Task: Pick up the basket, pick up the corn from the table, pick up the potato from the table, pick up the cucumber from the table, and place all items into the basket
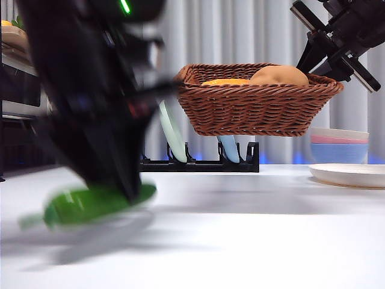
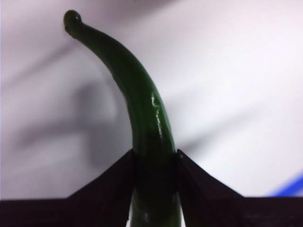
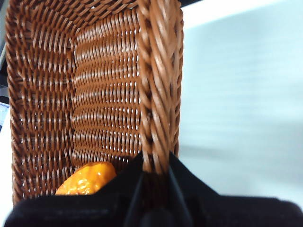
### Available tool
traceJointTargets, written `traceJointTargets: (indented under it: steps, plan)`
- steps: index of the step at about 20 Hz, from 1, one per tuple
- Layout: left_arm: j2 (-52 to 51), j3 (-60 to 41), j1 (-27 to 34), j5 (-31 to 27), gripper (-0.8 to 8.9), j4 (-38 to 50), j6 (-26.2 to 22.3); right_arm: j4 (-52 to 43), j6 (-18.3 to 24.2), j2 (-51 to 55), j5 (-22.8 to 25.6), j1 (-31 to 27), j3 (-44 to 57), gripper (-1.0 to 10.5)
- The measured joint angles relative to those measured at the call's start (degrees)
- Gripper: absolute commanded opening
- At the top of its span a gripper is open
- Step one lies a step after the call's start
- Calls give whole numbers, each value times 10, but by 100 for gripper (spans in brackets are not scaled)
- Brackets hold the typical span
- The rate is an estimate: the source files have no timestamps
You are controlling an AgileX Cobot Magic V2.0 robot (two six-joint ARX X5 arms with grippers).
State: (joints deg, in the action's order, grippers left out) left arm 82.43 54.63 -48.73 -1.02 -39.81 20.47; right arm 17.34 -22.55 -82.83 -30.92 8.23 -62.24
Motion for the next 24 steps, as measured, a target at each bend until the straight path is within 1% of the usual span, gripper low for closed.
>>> traceJointTargets:
  steps: [3,5,6,8,9,10,12,15,17,19,20,21,23,24]
  plan:
    - [-156,3,-30,14,-8,-64,8,7,0,0,0,0,0,-16]
    - [-254,19,-42,10,-8,-58,28,9,0,0,1,5,0,-16]
    - [-294,34,-42,-14,-8,-34,36,14,0,0,4,12,0,-16]
    - [-315,69,-37,-66,-8,7,41,24,0,0,5,35,0,-16]
    - [-308,89,-30,-82,-8,24,38,26,0,0,4,49,0,-16]
    - [-289,108,-19,-85,-8,33,27,25,0,0,5,64,0,-16]
    - [-230,147,3,-78,-8,35,-3,25,0,0,5,95,0,-16]
    - [-113,203,29,-63,-8,35,-49,25,0,0,5,137,0,-16]
    - [-44,238,47,-60,-8,36,-73,26,0,0,4,154,0,-16]
    - [17,252,64,-59,1,36,-85,26,0,0,5,158,0,-16]
    - [44,252,71,-51,36,30,-89,26,0,0,5,158,0,-16]
    - [68,252,77,-34,204,17,-90,26,0,0,5,158,0,-16]
    - [85,251,81,-13,589,-2,-90,29,2,0,9,158,0,-16]
    - [84,251,81,-11,601,-1,-90,28,2,0,9,158,0,-16]
